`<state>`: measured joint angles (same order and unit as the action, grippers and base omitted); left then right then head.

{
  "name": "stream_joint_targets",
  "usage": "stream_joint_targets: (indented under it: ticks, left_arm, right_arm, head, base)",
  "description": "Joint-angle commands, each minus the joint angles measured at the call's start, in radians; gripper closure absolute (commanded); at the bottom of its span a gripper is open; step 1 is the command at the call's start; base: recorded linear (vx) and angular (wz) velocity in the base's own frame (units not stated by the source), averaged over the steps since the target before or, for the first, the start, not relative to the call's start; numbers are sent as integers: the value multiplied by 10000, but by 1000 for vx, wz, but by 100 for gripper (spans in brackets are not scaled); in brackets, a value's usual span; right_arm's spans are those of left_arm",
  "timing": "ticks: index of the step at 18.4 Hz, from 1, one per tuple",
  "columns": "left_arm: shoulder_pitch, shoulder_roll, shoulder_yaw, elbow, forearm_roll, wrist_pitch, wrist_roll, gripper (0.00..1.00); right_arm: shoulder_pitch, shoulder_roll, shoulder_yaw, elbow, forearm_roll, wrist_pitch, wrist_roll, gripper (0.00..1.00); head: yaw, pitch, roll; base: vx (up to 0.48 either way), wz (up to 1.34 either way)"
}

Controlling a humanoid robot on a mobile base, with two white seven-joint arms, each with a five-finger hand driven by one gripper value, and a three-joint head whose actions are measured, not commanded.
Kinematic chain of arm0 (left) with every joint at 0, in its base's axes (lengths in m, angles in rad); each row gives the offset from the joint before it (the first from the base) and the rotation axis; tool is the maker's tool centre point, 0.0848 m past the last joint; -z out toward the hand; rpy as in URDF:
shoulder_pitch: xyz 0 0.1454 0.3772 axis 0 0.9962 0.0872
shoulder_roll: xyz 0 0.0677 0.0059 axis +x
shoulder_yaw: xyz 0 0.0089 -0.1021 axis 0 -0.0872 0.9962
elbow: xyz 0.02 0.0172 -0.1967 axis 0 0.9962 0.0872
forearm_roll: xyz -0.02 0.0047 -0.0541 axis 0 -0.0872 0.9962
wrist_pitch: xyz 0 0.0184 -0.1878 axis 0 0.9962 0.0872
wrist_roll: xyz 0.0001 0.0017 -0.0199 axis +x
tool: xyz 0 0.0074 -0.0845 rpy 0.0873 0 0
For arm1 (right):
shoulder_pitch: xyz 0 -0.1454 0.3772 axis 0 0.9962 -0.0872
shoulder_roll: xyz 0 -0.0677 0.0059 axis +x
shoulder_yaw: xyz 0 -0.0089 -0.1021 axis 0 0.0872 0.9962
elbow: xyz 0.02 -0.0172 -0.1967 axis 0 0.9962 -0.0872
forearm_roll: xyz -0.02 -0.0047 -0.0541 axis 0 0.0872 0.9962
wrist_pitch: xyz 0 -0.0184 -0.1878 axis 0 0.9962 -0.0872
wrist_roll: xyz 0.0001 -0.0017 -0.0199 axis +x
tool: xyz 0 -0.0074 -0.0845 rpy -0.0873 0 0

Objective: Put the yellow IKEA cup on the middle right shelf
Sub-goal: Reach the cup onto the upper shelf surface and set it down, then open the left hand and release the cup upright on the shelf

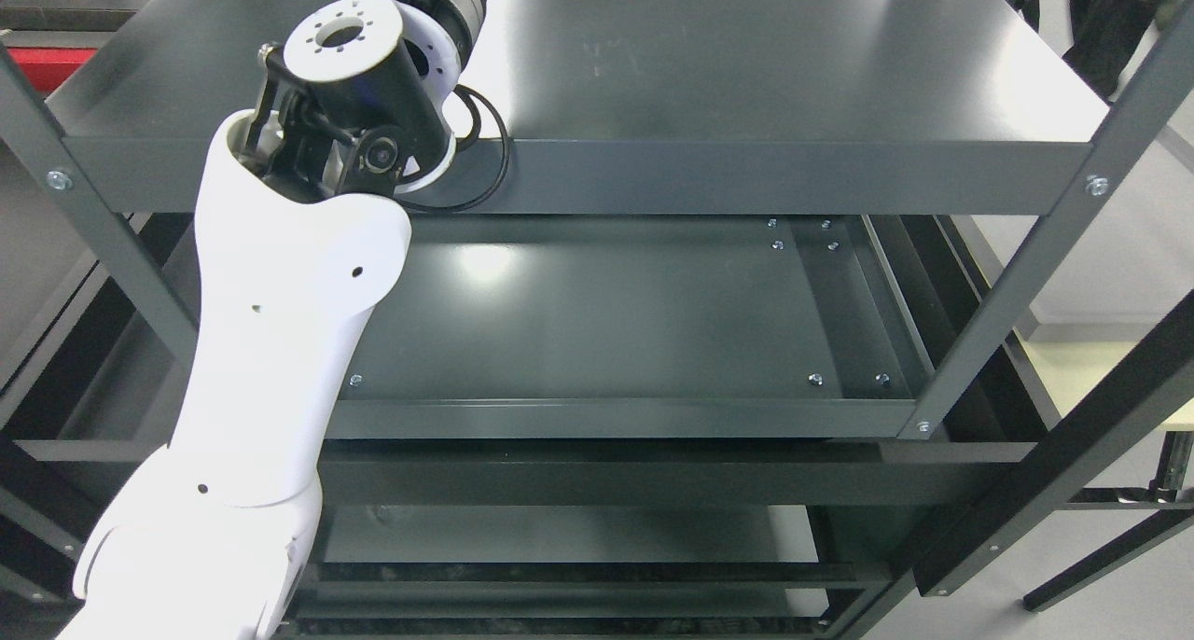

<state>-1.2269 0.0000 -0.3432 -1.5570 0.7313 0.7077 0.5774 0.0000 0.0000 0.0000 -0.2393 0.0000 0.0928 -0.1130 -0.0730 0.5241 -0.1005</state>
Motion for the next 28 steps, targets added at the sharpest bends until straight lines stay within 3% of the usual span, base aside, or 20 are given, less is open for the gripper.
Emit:
stream_joint_targets:
  ticks: [1,5,9,11,17,25,27,28]
  left_arm:
    - [-65,175,135,813,1262,87,-22,98]
    - [58,175,-433,768,1232,118,-68,80]
    - [43,175,-541,675,1124,133,-694,41]
    - [43,175,-541,538,1063,118,-956,26]
    - [43,175,-526,261,128,133,-1065,2]
    - [227,175,-357,292,-670,117,-1065,2]
    - [273,175,-372,307,-671,133,-1065,15]
    - [273,175,-372,307,-671,133,-1065,16]
  right_arm:
    - [138,-175,169,0,-245,8,-36,1]
    - [138,-175,169,0,-245,8,-36,1]
    - [138,-175,169,0,-245,8,-36,0]
    - [138,-175,169,0,-245,8,-36,1]
    - [138,-175,169,0,-245,8,-36,1]
    - [138,-175,169,0,-245,8,-36,1]
    - [138,-175,169,0,-245,8,-36,1]
    - [138,-175,169,0,-245,8,-36,1]
  head:
    - [0,0,0]
    - [0,0,0]
    - [0,0,0]
    - [0,0,0]
    - [0,0,0]
    - [0,0,0]
    - [0,0,0]
    - [0,0,0]
  base:
    - [0,0]
    - [0,0]
    - [0,0]
    - [0,0]
    - [0,0]
    - [0,0]
    - [0,0]
    - [0,0]
